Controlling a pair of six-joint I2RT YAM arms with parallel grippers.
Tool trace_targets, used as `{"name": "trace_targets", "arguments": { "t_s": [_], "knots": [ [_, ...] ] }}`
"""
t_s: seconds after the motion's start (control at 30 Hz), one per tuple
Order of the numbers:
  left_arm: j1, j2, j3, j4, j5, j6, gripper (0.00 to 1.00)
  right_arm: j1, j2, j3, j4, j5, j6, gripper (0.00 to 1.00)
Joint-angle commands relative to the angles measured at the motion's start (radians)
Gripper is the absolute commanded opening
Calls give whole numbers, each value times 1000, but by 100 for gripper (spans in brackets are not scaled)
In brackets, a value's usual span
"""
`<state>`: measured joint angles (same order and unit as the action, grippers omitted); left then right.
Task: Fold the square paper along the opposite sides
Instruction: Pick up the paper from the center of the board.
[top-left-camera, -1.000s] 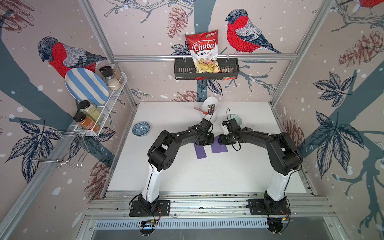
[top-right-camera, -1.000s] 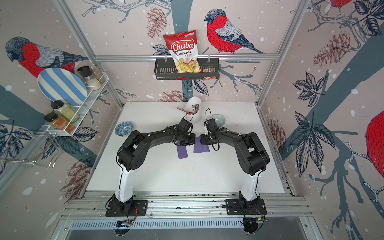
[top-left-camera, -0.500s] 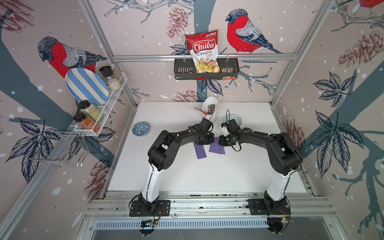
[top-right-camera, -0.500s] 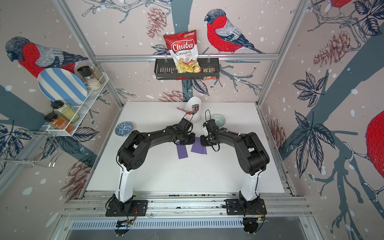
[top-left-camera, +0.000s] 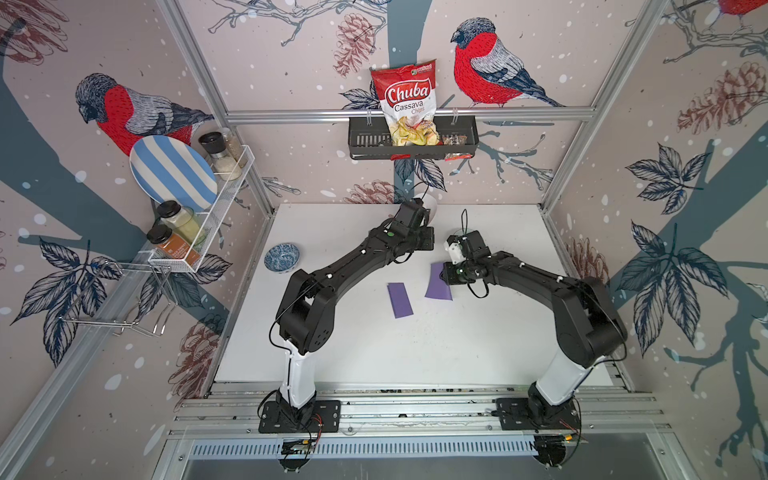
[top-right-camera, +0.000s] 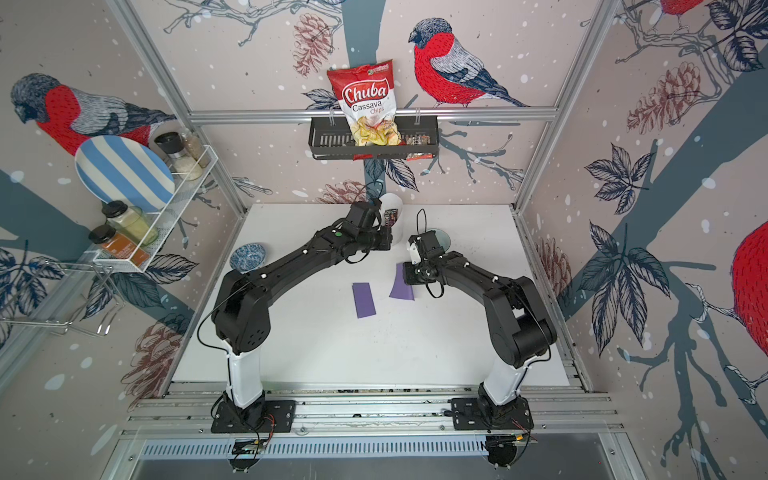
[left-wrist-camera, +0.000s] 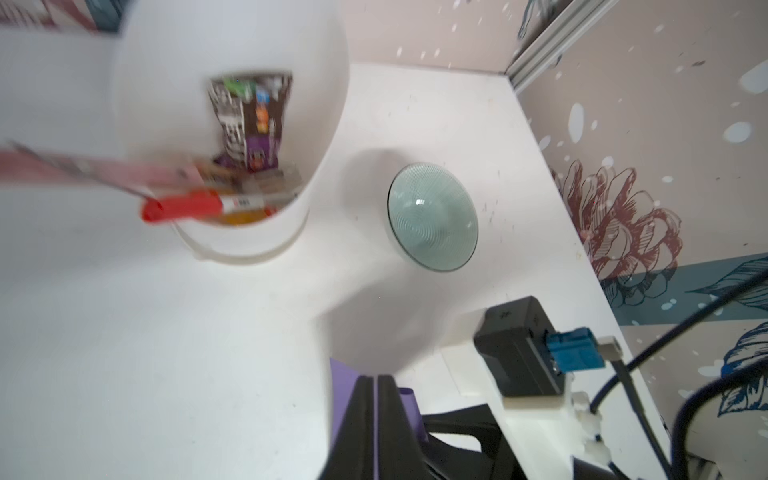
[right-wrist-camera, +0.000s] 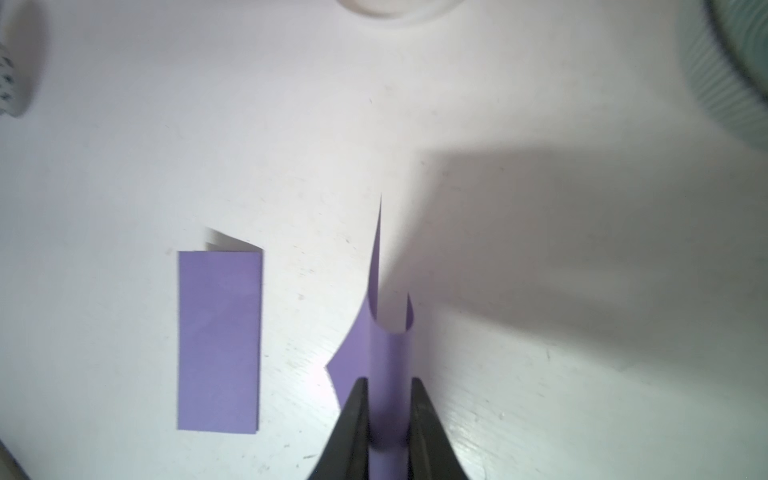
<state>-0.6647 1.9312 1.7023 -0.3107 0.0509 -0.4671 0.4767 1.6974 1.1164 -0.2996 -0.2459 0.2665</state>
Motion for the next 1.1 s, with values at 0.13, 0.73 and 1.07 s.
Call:
{"name": "trace_targets", "arguments": {
  "t_s": [0.13,0.73,1.07],
  "knots": [
    [3,-254,-95,157,-124,219,53,-80,-240,13,15,-202,-92,20],
    [225,-629,-423,500,1011,349,96,-45,-497,96,300,-662,-235,18],
    [226,-597,-442,643,1051,225,96,10,-457,141,259,-653,-276,18]
  ]
}}
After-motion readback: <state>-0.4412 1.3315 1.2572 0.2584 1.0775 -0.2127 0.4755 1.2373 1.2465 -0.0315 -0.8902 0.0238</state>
